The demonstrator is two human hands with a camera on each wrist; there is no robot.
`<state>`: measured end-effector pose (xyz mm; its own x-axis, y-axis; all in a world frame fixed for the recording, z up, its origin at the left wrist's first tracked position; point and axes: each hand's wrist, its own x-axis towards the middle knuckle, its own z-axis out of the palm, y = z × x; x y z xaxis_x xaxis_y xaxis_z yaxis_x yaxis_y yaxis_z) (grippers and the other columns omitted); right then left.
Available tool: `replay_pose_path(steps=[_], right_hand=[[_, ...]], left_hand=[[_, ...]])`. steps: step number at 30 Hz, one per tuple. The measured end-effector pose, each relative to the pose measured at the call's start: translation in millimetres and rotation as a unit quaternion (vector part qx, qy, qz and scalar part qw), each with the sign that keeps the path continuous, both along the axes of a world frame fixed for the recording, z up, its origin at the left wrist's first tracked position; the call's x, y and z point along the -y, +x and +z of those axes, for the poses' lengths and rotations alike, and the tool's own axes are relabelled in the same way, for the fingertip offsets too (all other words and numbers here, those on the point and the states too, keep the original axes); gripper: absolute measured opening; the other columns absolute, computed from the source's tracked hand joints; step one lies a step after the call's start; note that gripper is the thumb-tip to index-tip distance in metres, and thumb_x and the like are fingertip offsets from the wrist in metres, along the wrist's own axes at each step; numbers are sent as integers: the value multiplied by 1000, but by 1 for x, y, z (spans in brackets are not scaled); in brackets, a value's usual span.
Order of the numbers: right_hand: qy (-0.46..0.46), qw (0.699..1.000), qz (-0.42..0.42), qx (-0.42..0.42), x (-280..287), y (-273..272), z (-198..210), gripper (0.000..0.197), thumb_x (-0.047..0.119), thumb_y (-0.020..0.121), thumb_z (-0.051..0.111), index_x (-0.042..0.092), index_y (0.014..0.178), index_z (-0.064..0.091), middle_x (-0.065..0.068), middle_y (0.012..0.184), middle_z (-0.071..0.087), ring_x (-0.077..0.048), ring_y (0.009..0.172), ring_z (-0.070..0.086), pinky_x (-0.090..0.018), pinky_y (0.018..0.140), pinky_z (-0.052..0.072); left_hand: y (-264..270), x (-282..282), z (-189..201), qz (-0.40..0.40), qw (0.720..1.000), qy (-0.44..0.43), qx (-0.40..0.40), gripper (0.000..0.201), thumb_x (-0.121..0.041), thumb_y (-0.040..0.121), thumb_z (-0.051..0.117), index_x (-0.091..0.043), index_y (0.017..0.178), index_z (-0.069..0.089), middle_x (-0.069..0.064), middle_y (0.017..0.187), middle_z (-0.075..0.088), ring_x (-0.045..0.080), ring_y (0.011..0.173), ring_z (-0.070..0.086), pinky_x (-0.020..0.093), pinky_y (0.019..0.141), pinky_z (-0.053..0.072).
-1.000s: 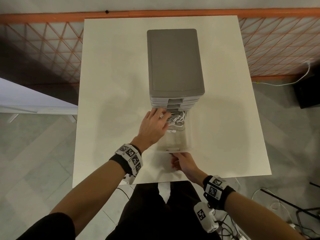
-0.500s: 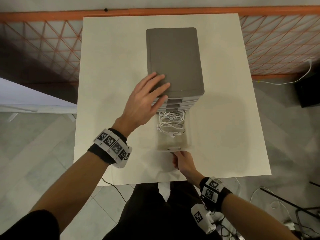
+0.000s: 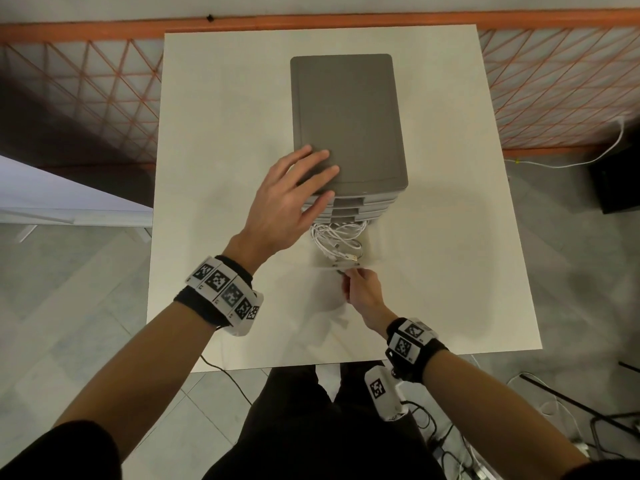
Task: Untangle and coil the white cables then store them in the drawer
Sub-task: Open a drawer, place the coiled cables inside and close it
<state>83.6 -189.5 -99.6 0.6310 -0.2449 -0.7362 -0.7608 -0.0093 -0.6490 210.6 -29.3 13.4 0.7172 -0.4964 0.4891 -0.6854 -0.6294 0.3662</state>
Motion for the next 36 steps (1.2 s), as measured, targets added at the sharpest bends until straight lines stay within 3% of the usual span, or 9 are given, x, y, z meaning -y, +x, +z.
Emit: replay_pose_path(steps=[7, 14, 18, 20, 22, 24, 26, 30, 36], right_hand=[[14, 999, -32, 3, -1, 29, 4, 30, 11, 89, 48, 15, 60, 52, 1, 53, 54, -14, 46, 46, -29, 50, 36], [26, 1000, -15, 1, 3, 31, 6, 25, 14, 93, 50, 11, 70, 59, -2, 57, 57, -18, 49, 48, -28, 49, 38], [-47, 993, 107, 4, 17, 22, 22, 31, 29, 94, 55, 6, 74, 61, -8, 65, 66, -19, 56, 57, -29, 55, 44], [-185, 960, 196, 72, 27, 11, 25, 26, 25, 94, 55, 6, 75, 55, -9, 70, 64, -24, 63, 56, -32, 59, 42], [-295, 897, 252, 213, 34, -2, 26, 8, 13, 91, 58, 6, 89, 56, -8, 81, 60, -26, 70, 54, -37, 61, 45], [-374, 795, 342, 333, 37, -8, 21, 22, 6, 86, 61, 4, 108, 60, -12, 102, 60, -29, 88, 57, -39, 74, 49], [-408, 726, 429, 351, 37, -6, 16, 41, 12, 87, 58, 9, 128, 57, -13, 124, 57, -31, 112, 53, -41, 91, 45], [-421, 694, 511, 284, 37, 0, 17, 57, 28, 90, 49, 13, 144, 43, -9, 144, 46, -31, 132, 44, -47, 110, 33], [-424, 705, 509, 252, 34, 18, 25, 63, 41, 91, 42, 5, 143, 41, -12, 142, 48, -29, 123, 52, -42, 101, 40]], left_hand=[[-1, 0, -1, 0, 1000, 1, -10, 32, -25, 101, 58, -7, 126, 67, 15, 136, 61, 35, 131, 51, 44, 110, 42], [-2, 1, 1, 1, 1000, 1, -29, 33, -23, 101, 58, -7, 128, 66, 15, 138, 59, 36, 134, 48, 47, 109, 42], [-16, -1, -1, 45, 999, -15, -1, 33, -19, 97, 61, -2, 125, 65, 20, 135, 57, 34, 129, 47, 41, 109, 41], [-37, -2, -11, 73, 996, -44, 26, 22, -13, 93, 64, 0, 110, 68, 20, 116, 61, 30, 108, 53, 37, 93, 46], [-64, -3, -32, 43, 999, -10, -16, 15, -10, 88, 66, 0, 100, 65, 18, 103, 63, 28, 95, 56, 38, 80, 47], [-84, -5, -60, 1, 991, 78, -113, 25, -13, 87, 68, -3, 109, 65, 16, 112, 65, 30, 102, 60, 42, 85, 50], [-94, -5, -83, -13, 970, 158, -184, 45, -23, 87, 68, -4, 127, 58, 15, 130, 60, 32, 121, 57, 46, 101, 48], [-92, 0, -94, -19, 945, 255, -204, 60, -39, 94, 43, -2, 140, 50, 14, 146, 52, 28, 136, 49, 47, 115, 36], [-84, 15, -96, 2, 939, 287, -188, 66, -48, 93, 35, -7, 142, 48, 9, 147, 51, 25, 139, 44, 47, 119, 26]])
